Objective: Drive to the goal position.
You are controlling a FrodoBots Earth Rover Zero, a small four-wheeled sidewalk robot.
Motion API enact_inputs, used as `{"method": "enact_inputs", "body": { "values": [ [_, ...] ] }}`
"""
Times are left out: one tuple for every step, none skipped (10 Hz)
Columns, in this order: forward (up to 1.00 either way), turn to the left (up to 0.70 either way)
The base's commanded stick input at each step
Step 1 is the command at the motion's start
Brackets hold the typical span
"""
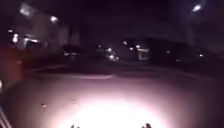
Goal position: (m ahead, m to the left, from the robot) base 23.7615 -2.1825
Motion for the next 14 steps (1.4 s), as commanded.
{"method": "enact_inputs", "body": {
  "values": [
    [0.50, 0.50],
    [0.50, 0.50],
    [0.50, 0.50],
    [0.50, 0.50],
    [0.50, 0.21],
    [0.50, 0.00],
    [0.50, 0.00],
    [0.50, 0.00],
    [0.50, 0.00],
    [0.50, 0.00],
    [0.50, 0.00],
    [0.50, 0.00],
    [0.50, 0.00],
    [0.50, 0.00]
  ]
}}
